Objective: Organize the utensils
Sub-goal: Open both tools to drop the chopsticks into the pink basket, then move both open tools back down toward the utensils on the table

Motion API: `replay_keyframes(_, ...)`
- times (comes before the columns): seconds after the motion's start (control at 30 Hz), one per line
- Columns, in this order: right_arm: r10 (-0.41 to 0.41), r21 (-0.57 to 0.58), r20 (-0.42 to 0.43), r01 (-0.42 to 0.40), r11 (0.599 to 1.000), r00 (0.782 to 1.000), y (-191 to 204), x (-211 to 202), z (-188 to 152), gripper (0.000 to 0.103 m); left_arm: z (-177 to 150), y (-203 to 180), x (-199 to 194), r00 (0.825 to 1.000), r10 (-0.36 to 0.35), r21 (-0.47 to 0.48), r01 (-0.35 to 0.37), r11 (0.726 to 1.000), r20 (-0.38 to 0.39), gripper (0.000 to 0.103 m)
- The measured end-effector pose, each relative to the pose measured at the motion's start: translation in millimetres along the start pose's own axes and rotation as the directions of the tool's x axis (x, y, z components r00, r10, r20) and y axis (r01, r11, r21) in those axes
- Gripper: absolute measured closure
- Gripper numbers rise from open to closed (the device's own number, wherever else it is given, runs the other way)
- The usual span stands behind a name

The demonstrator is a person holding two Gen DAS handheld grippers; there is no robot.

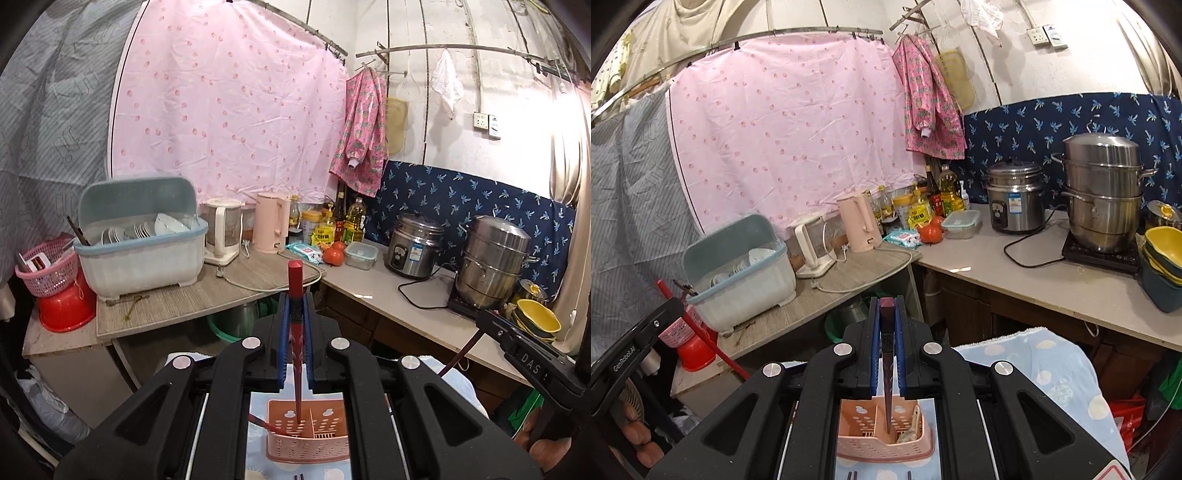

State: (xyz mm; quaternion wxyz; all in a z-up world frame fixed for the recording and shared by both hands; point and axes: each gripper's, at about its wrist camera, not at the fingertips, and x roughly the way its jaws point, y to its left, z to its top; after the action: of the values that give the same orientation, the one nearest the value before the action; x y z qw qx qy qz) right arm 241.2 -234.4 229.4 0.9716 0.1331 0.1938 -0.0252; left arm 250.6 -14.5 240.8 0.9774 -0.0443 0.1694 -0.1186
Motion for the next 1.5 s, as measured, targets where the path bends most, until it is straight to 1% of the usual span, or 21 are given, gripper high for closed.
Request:
replay_keyframes(0.13, -0.007, -0.011, -0.048, 0.006, 1.000, 0.999, 1, 24, -17, 0.096, -15, 3, 21, 0.999, 0.008, -0.006, -0.009, 1.000, -0.042, 0.096)
replay_keyframes(0.2, -0.010, -0.027, -0.076, 0.007, 1.000, 0.997, 3, 36, -25, 0.096, -22, 5, 29, 0.998, 0.001, -0.011, -0.002, 1.000, -0.062, 0.096)
replay_keyframes(0.23, -0.016, -0.035, -0.083, 0.013, 0.999, 0.996, 4, 39, -29, 0.094, -25, 6, 33, 0.997, -0.001, -0.015, 0.000, 1.000, -0.076, 0.096)
replay_keyframes(0.27, -0.024, -0.042, -0.083, 0.021, 0.999, 0.996, 4, 41, -32, 0.084, -28, 8, 36, 0.996, -0.004, -0.023, 0.002, 1.000, -0.087, 0.094)
replay_keyframes(0.3, -0.028, -0.046, -0.082, 0.025, 0.999, 0.996, 5, 41, -35, 0.071, -31, 9, 38, 0.996, 0.000, -0.026, -0.003, 1.000, -0.090, 0.084)
replay_keyframes(0.33, -0.032, -0.048, -0.075, 0.029, 0.998, 0.997, 5, 40, -37, 0.066, -33, 10, 39, 0.996, 0.012, -0.029, -0.015, 0.999, -0.091, 0.076)
replay_keyframes(0.37, -0.038, -0.049, -0.067, 0.035, 0.998, 0.997, 5, 39, -38, 0.061, -35, 12, 39, 0.996, 0.019, -0.033, -0.022, 0.999, -0.088, 0.058)
replay_keyframes(0.4, -0.040, -0.051, -0.064, 0.037, 0.998, 0.997, 6, 38, -40, 0.060, -36, 12, 38, 0.996, 0.025, -0.038, -0.028, 0.999, -0.081, 0.052)
replay_keyframes(0.77, -0.027, -0.052, -0.082, 0.022, 0.998, 0.996, 5, 27, -50, 0.060, -47, 17, 33, 0.993, 0.038, -0.038, -0.042, 0.998, -0.109, 0.052)
replay_keyframes(1.07, -0.023, -0.061, -0.094, 0.017, 0.998, 0.995, 7, 0, -68, 0.060, -58, 15, 17, 0.991, 0.039, -0.035, -0.044, 0.998, -0.127, 0.052)
replay_keyframes(1.3, -0.018, -0.052, -0.128, 0.011, 0.999, 0.992, 2, -24, -92, 0.060, -76, 10, -1, 0.988, 0.036, -0.025, -0.040, 0.999, -0.148, 0.052)
replay_keyframes(1.5, -0.030, -0.058, -0.175, 0.020, 0.998, 0.984, -5, -48, -127, 0.060, -105, 9, -18, 0.981, 0.027, -0.028, -0.033, 0.999, -0.193, 0.052)
